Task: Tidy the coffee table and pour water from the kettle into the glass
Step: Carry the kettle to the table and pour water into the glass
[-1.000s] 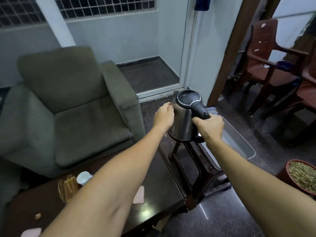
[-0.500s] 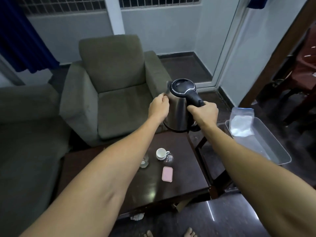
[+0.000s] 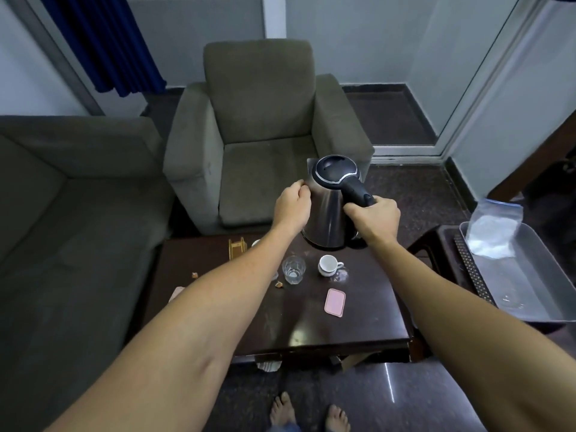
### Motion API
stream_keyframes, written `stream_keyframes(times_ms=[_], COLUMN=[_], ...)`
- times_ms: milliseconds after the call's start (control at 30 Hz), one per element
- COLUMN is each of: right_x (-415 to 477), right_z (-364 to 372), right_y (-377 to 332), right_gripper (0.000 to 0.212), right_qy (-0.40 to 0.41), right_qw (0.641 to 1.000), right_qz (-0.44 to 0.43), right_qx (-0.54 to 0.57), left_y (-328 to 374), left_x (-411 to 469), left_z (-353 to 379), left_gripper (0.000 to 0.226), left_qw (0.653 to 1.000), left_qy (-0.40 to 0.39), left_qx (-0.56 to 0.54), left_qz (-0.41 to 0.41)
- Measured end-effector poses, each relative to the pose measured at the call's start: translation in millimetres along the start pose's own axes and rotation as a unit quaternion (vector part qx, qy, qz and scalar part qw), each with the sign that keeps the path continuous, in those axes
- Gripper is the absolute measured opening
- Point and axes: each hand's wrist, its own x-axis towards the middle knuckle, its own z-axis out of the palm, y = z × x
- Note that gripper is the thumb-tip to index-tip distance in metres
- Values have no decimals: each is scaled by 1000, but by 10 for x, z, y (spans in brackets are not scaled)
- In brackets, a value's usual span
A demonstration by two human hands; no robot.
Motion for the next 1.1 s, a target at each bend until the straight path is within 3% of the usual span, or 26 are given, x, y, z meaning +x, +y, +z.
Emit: stream_keyframes(times_ms=[333, 1100], right_x=[-250, -458], right_z=[125, 372], right_y=[424, 1550], right_gripper=[31, 29], right_qy=[-35, -136], right_qw=[999, 976], right_qz=[10, 92], right_qx=[-40, -144], left_y=[-531, -1592], left_x=[-344, -1005], left_z=[326, 1110], left_gripper=[45, 37], left_qw=[997, 983], left_qy=[46, 33], left_qx=[-28, -44], left_qz=[-52, -173])
